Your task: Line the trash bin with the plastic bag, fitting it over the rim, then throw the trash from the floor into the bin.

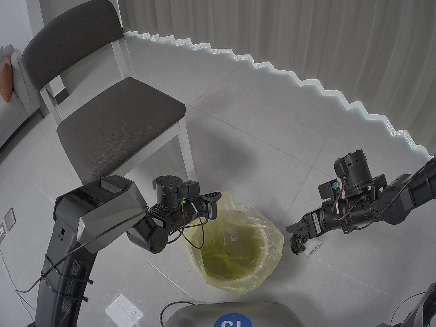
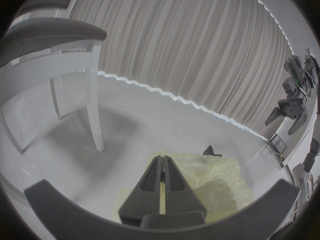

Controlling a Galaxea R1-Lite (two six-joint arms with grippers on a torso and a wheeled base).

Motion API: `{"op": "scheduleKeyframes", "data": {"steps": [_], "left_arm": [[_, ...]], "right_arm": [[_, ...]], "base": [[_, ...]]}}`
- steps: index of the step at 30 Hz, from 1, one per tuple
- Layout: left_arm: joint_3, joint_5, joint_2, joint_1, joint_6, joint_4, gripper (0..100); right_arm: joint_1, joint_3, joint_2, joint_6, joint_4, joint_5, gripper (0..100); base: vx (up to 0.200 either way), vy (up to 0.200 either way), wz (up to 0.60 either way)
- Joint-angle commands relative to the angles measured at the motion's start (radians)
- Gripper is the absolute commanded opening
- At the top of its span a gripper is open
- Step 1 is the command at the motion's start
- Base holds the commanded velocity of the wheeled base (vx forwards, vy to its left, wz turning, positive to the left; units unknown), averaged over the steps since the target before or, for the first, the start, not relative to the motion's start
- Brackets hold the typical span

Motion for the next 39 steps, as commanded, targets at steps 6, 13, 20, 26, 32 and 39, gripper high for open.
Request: {"op": "scheduleKeyframes", "data": {"steps": [6, 13, 20, 26, 32, 39], "left_arm": [[-0.005, 0.002, 0.020, -0.028, 0.000, 0.000, 0], [0.001, 0.016, 0.015, 0.019, 0.000, -0.001, 0], [0.026, 0.028, 0.018, 0.031, -0.002, -0.012, 0], [0.086, 0.045, 0.017, 0.027, -0.019, -0.035, 0], [0.138, 0.046, 0.032, 0.036, -0.022, -0.089, 0], [0.123, 0.045, 0.030, 0.044, -0.022, -0.092, 0]], "right_arm": [[-0.009, 0.005, 0.004, -0.002, 0.002, 0.012, 100], [-0.011, -0.001, 0.013, -0.006, 0.000, 0.020, 100], [-0.011, -0.013, 0.024, -0.008, -0.001, 0.020, 100], [-0.012, -0.038, 0.041, -0.008, 0.000, 0.022, 100], [-0.012, -0.065, 0.070, -0.008, 0.000, 0.022, 100], [-0.004, -0.077, 0.080, -0.012, 0.000, 0.022, 100]], "base": [[0.000, 0.000, 0.00], [0.000, 0.000, 0.00], [0.000, 0.000, 0.00], [0.000, 0.000, 0.00], [0.000, 0.000, 0.00], [0.000, 0.000, 0.00]]}}
